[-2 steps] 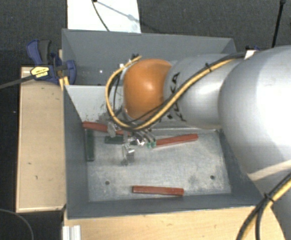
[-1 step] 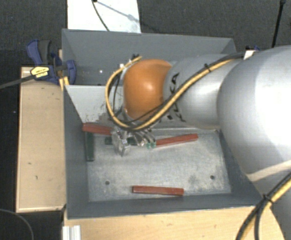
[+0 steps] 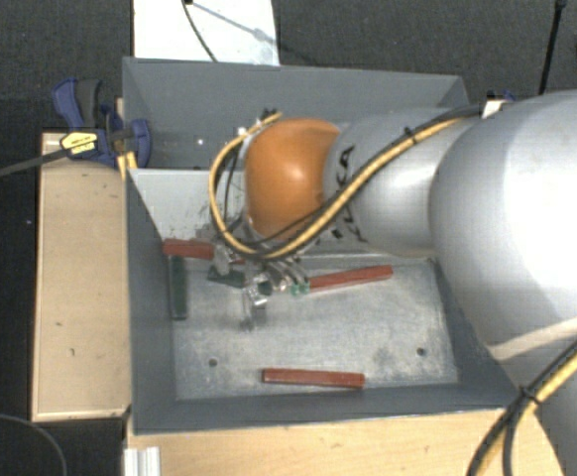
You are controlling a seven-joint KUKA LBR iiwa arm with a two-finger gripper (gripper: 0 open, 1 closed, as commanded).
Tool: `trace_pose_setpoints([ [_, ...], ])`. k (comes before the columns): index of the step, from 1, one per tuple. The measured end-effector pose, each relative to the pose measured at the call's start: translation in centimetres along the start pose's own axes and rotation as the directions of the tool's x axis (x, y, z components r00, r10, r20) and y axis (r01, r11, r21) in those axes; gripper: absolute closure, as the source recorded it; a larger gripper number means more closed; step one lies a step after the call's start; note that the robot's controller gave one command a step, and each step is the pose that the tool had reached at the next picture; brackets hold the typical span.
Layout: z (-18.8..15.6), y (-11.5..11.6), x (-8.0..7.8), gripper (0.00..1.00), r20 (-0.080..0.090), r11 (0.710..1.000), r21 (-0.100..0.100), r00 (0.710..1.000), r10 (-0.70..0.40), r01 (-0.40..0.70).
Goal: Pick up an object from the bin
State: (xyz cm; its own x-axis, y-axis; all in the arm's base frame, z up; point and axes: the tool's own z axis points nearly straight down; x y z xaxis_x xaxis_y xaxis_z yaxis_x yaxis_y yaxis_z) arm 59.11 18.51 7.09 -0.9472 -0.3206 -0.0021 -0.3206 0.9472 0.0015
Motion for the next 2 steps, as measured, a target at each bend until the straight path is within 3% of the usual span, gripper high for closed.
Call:
trace_pose_setpoints([
  [1,-0.09,0.00,-0.08,1.00,0.002,1.000,0.000,1.000,0.004,-0.004],
  [2,0.01,0.02,0.02,0.00,-0.001,1.000,-0.001,1.000,0.006,-0.006],
])
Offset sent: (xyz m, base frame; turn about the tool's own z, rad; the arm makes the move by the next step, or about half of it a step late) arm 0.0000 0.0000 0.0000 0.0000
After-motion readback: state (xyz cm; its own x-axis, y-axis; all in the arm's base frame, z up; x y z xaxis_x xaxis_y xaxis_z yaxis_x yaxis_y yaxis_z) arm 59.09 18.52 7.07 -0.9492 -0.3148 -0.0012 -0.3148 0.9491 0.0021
